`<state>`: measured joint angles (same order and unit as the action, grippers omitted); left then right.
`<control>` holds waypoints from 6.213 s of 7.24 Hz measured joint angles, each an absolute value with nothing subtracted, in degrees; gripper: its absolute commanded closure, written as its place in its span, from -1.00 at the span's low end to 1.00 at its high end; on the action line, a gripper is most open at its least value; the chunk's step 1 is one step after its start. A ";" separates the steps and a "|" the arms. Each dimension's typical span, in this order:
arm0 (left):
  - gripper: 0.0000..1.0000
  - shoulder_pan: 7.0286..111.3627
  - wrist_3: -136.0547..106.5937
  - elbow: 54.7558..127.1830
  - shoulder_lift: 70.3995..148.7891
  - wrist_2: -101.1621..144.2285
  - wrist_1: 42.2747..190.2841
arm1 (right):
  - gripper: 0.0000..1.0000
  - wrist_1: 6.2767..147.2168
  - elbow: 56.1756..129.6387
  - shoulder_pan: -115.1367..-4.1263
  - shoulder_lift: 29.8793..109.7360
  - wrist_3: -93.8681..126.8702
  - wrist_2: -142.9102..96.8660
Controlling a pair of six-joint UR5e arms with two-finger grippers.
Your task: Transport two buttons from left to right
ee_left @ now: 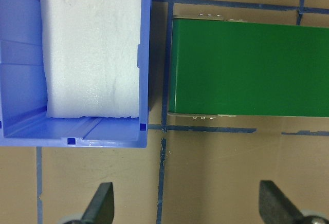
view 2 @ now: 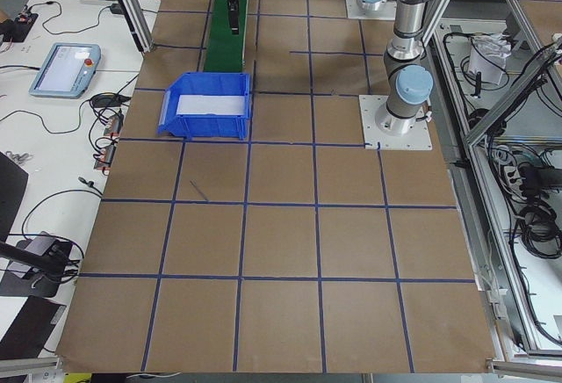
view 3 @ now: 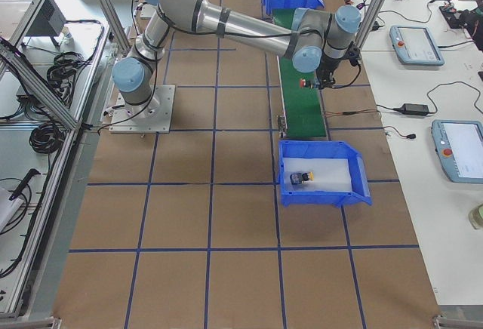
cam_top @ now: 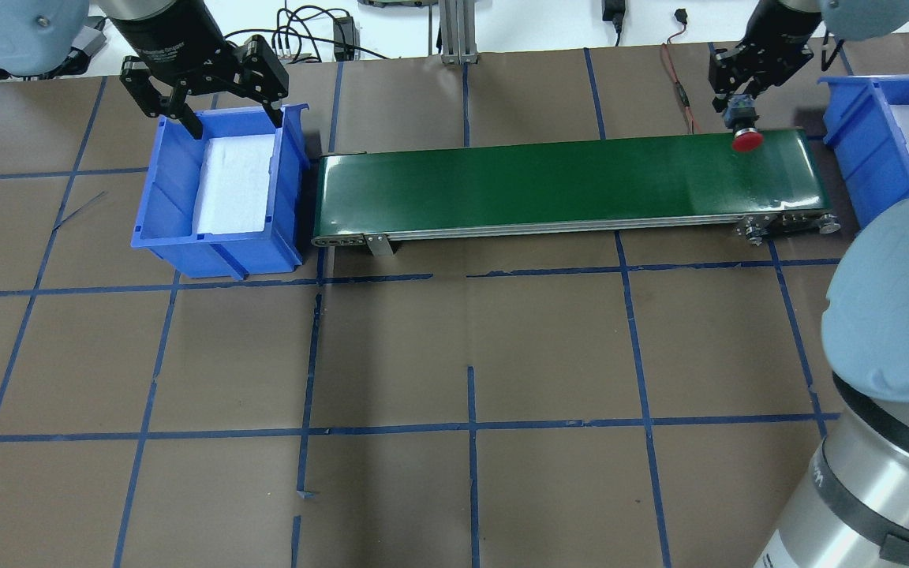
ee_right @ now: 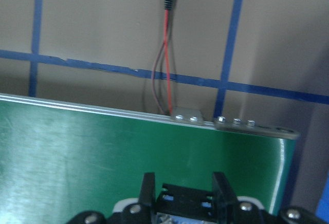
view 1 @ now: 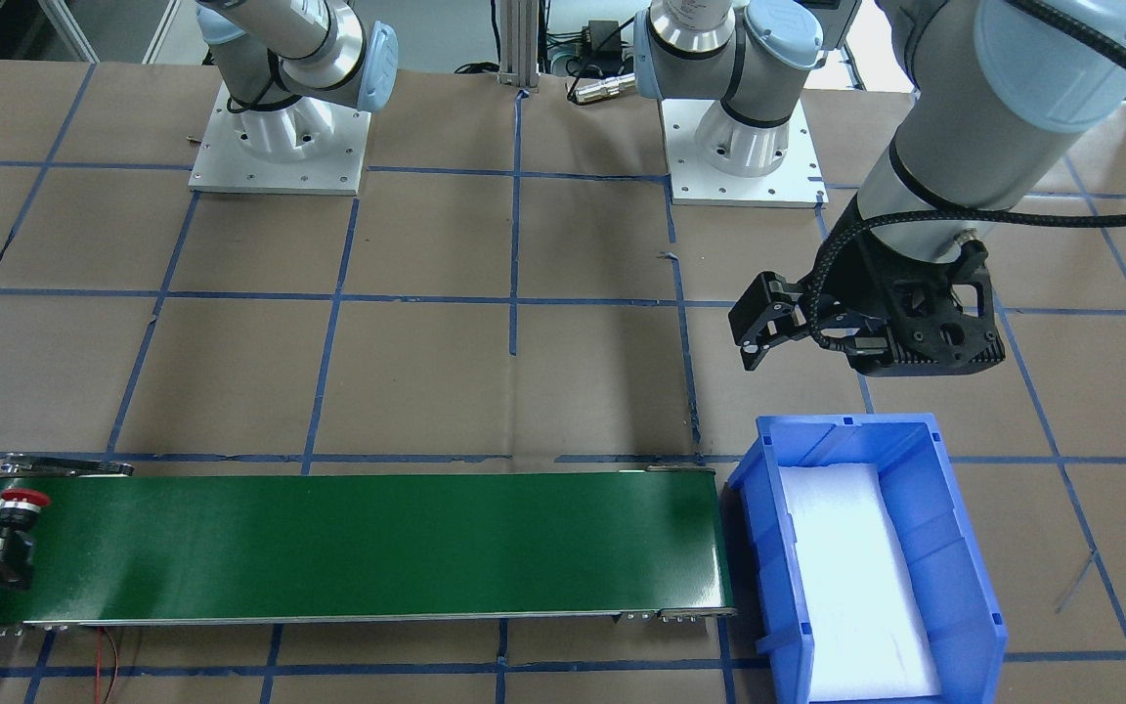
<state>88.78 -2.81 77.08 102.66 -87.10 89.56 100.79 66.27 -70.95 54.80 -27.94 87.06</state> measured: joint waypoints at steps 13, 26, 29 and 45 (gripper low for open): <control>-1.00 88.86 -2.81 77.08 102.74 -87.10 89.56 | 0.63 101.40 45.10 -58.23 39.90 -47.80 92.28; -1.00 88.86 -2.81 77.08 102.83 -87.10 89.48 | -0.18 107.27 43.68 -58.36 32.82 -47.64 90.53; -1.00 88.86 -2.81 77.08 102.83 -87.10 89.49 | -0.17 105.05 43.51 -58.40 34.76 -47.60 90.53; -1.00 88.68 -2.64 77.08 102.83 -87.19 89.51 | -0.99 85.87 73.72 -85.14 79.46 -10.40 86.44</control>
<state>88.68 -2.64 77.08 102.83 -87.19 89.51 85.87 73.72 -85.14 79.46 -10.40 86.44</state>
